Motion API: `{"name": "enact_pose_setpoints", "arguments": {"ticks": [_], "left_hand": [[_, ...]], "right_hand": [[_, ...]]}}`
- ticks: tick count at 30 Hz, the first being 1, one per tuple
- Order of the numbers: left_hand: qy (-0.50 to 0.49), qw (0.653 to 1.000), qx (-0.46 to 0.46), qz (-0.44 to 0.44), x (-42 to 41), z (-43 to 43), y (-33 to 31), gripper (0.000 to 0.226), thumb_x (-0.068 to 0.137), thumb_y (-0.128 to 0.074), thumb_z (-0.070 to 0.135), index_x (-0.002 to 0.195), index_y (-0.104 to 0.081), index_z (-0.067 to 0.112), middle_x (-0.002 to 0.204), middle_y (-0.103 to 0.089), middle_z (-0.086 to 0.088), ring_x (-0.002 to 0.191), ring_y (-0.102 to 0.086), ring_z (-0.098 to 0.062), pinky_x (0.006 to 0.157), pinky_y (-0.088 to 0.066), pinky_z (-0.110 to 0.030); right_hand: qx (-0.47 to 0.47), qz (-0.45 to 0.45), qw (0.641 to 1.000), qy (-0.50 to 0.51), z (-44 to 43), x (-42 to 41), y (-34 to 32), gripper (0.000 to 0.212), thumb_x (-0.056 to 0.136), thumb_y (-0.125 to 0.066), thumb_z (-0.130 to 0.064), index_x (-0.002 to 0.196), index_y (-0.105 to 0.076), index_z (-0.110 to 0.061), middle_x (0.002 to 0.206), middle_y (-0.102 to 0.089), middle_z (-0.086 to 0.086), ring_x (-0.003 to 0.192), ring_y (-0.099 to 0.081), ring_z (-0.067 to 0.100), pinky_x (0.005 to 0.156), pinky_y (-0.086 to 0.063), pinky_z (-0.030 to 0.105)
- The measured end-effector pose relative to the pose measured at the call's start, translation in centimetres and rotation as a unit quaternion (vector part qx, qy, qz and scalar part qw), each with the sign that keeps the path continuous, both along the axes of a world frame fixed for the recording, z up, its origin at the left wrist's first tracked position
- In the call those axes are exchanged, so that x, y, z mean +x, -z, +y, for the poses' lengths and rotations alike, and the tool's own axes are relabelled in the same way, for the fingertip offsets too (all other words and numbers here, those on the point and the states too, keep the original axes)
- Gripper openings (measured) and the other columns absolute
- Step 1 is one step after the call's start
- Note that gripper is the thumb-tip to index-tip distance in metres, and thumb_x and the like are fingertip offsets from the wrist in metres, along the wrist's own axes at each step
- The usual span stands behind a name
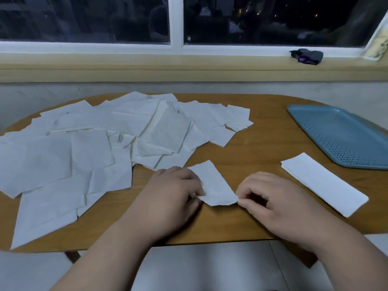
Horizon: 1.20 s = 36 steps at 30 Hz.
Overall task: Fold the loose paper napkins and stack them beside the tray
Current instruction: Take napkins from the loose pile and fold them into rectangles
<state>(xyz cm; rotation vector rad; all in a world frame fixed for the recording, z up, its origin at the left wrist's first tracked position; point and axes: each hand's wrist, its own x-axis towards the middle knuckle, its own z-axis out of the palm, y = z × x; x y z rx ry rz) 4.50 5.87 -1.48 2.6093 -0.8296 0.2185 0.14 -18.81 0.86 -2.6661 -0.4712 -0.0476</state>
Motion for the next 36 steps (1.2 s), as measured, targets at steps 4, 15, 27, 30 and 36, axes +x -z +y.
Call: {"name": "enact_pose_setpoints", "arguments": {"ticks": [4,15,27,30,36], "left_hand": [[0.024,0.999,0.027,-0.017,-1.6,-1.1,0.1,0.013,0.083,-0.059,0.038,0.091,-0.069,0.036,0.100,-0.065,0.018,0.094,-0.060,-0.008,0.079,-0.046,-0.029],[0.041,0.998,-0.024,0.030,-3.0,-1.1,-0.9,0.033,0.089,-0.048,0.058,0.101,-0.069,0.036,0.100,-0.063,0.022,0.098,-0.054,-0.002,0.090,-0.046,-0.029],[-0.077,0.993,-0.080,0.046,-0.8,3.4,-1.7,0.021,0.092,-0.053,0.049,0.097,-0.070,0.037,0.103,-0.061,0.023,0.104,-0.049,0.002,0.090,-0.043,-0.023],[-0.125,0.986,-0.099,0.051,0.0,4.6,-1.7,0.019,0.092,-0.055,0.047,0.096,-0.071,0.037,0.100,-0.062,0.021,0.103,-0.049,0.000,0.090,-0.045,-0.029],[-0.176,0.977,-0.114,0.048,0.8,5.8,-1.6,0.016,0.091,-0.056,0.043,0.094,-0.070,0.034,0.099,-0.063,0.017,0.103,-0.050,-0.004,0.090,-0.044,-0.031]], "right_hand": [[-0.001,0.011,1.000,-0.002,-0.6,-0.2,0.1,0.024,0.083,-0.054,-0.018,0.097,-0.065,-0.036,0.099,-0.062,-0.025,0.106,-0.054,-0.001,0.088,-0.045,0.020],[-0.055,-0.040,0.998,0.014,0.5,1.0,1.9,0.012,0.093,-0.057,-0.038,0.100,-0.067,-0.034,0.107,-0.059,-0.024,0.115,-0.046,-0.002,0.104,-0.016,0.011],[0.001,-0.029,1.000,0.008,4.3,3.9,0.3,0.007,0.093,-0.058,-0.035,0.097,-0.064,-0.038,0.104,-0.057,-0.026,0.109,-0.046,-0.003,0.091,-0.039,0.016],[-0.007,-0.031,0.999,0.006,7.4,7.1,-0.6,0.013,0.095,-0.057,-0.038,0.105,-0.065,-0.034,0.107,-0.057,-0.021,0.108,-0.047,0.002,0.088,-0.042,0.023],[-0.059,-0.044,0.997,0.021,12.2,13.3,-0.5,0.022,0.092,-0.060,-0.042,0.110,-0.063,-0.031,0.112,-0.054,-0.012,0.112,-0.049,0.013,0.086,-0.045,0.033]]}}
